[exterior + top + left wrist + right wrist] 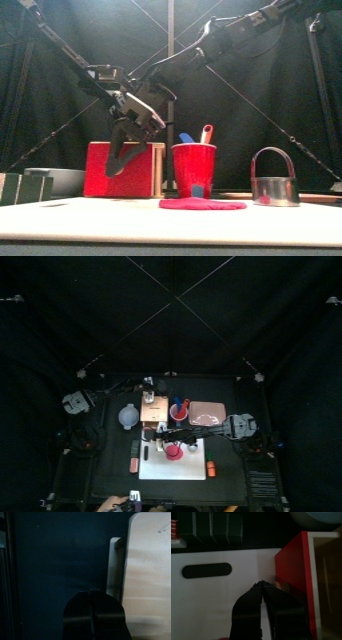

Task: Get the cutter from the drawer then cut the dough then place the extra dough in the bowl
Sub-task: Cut the dough

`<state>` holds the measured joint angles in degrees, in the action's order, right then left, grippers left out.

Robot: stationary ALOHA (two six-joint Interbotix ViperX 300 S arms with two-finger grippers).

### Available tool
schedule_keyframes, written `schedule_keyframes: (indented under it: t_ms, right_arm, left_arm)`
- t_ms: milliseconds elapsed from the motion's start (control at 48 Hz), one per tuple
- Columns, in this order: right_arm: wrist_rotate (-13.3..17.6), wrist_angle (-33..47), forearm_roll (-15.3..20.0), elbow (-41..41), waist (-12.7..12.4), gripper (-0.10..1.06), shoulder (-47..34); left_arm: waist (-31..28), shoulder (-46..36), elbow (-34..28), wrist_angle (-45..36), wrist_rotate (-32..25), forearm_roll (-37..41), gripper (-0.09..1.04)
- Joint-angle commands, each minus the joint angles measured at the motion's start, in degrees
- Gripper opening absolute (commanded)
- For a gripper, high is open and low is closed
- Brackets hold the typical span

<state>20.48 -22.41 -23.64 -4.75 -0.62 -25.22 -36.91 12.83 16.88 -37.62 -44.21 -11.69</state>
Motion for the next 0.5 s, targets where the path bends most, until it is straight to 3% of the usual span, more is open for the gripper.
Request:
schedule_keyframes:
  t_ms: [21,500]
  right_arm:
    - [-0.3,-0.4,-1.1,1.7,-1.6,0.21,1.5]
    - [-0.1,-1.2,-4.5,2.0,-4.3,0.21,1.5]
  left_arm:
    - [0.6,-0.9,-1.7,0.0,0.1,0.0,0.19]
    - [0.9,-0.8,-1.5,0.0,0.2,0.0,0.19]
